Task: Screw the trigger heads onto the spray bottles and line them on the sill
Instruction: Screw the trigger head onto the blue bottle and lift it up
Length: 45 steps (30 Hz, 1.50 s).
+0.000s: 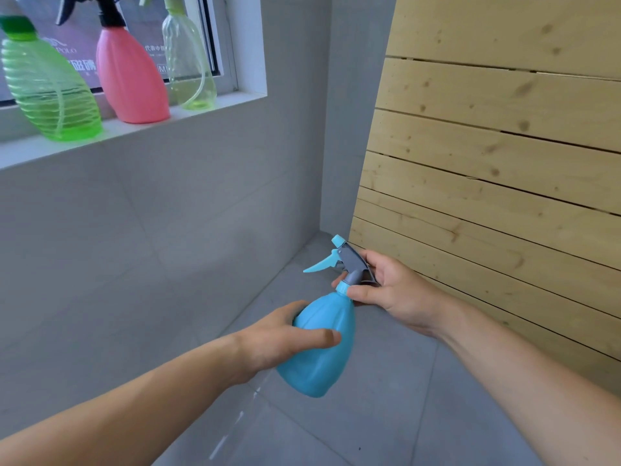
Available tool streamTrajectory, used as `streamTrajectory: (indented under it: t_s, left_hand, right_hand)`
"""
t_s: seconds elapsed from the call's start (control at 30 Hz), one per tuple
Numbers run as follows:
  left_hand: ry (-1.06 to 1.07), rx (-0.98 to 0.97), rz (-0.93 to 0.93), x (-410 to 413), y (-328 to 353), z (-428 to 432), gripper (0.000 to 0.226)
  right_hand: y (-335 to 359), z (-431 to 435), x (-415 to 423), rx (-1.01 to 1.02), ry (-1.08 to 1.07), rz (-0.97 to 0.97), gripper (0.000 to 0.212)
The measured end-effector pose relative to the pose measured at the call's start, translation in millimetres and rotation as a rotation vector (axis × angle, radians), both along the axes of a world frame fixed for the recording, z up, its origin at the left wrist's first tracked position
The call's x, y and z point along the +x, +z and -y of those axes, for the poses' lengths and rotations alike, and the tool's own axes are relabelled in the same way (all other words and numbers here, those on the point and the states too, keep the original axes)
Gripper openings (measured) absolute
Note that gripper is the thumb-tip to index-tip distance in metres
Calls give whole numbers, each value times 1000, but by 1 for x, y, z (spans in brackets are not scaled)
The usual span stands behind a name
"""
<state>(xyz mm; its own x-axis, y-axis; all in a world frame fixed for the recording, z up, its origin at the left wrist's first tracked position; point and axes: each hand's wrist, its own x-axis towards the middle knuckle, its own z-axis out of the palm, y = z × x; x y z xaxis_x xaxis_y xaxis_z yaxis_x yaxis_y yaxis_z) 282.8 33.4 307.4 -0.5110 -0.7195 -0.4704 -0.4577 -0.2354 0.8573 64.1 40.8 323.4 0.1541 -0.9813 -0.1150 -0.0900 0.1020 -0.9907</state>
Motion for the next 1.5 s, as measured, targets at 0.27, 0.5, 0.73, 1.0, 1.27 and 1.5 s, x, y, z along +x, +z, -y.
streamTrajectory:
  t_s: [0.27,0.5,0.73,1.0,1.27,1.5]
  left_hand:
    - [-41,132,54,-3,0,3,59]
    - [-18,105,73,-6,5,4,60]
    - [78,241,-30,-3,3,7,65]
    - [78,89,85,-3,3,7,69]
    - [38,144,66,-2,4,10,66]
    - [28,254,-58,0,-2,11,60]
  right_hand:
    - [-15,4,6,2,-113,27,31]
    - [-14,7,10,66,-225,171,23]
    - [-15,7,14,99,-257,210,19]
    - [-16,8,15,167,-309,257,23]
    - [-15,8,16,164,-309,255,22]
    - [-13,8,18,155,-301,241,18]
